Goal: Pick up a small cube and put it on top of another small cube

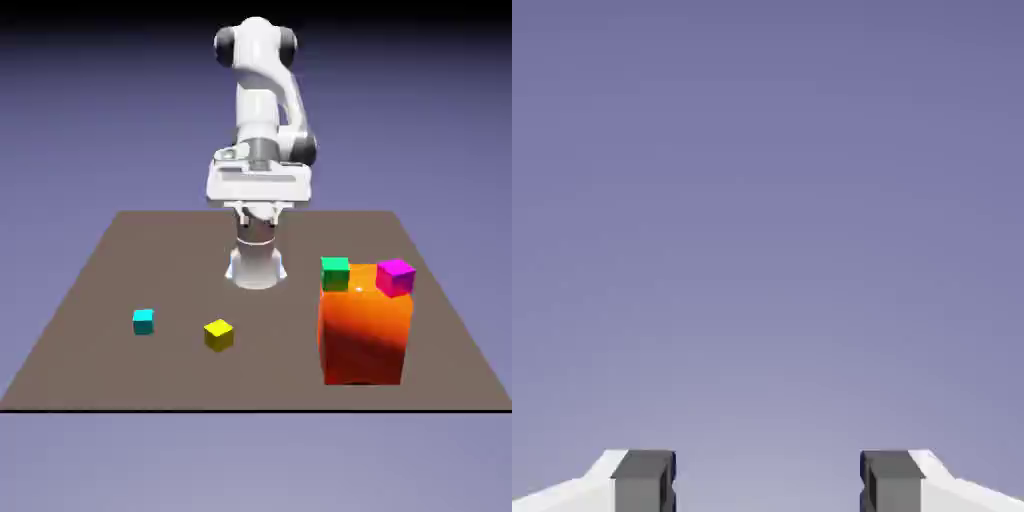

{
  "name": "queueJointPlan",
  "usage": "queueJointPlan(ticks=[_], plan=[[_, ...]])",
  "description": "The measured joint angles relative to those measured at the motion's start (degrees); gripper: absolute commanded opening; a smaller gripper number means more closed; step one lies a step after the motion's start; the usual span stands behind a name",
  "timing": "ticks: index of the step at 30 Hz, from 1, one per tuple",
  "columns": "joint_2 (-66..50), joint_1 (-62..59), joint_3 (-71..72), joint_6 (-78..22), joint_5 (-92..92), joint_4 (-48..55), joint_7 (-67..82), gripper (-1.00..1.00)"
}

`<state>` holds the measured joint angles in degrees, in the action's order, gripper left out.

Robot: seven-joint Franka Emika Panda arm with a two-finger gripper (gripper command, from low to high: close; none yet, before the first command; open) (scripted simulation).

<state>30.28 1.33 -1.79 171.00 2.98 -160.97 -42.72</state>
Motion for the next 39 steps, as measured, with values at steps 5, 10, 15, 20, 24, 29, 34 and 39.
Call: queueJointPlan(ticks=[5,10,15,20,24,29,34,39], plan=[[-4.3,2.7,-3.7,-7.1,12.4,5.2,2.9,0.0],[-13.4,5.4,-10.7,-18.9,24.9,6.1,2.3,0.0],[-23.1,8.1,-18.0,-31.2,37.4,6.4,1.4,0.0],[-32.8,10.5,-25.4,-43.5,49.8,6.7,0.5,0.0],[-40.6,12.9,-31.2,-53.4,59.8,7.0,-0.3,0.0],[-50.3,15.6,-38.6,-65.7,72.2,7.3,-1.2,0.0],[-60.0,18.3,-45.9,-78.1,84.7,7.7,-2.1,0.0],[-69.7,21.0,-53.3,-90.4,97.2,8.0,-3.0,0.0]])
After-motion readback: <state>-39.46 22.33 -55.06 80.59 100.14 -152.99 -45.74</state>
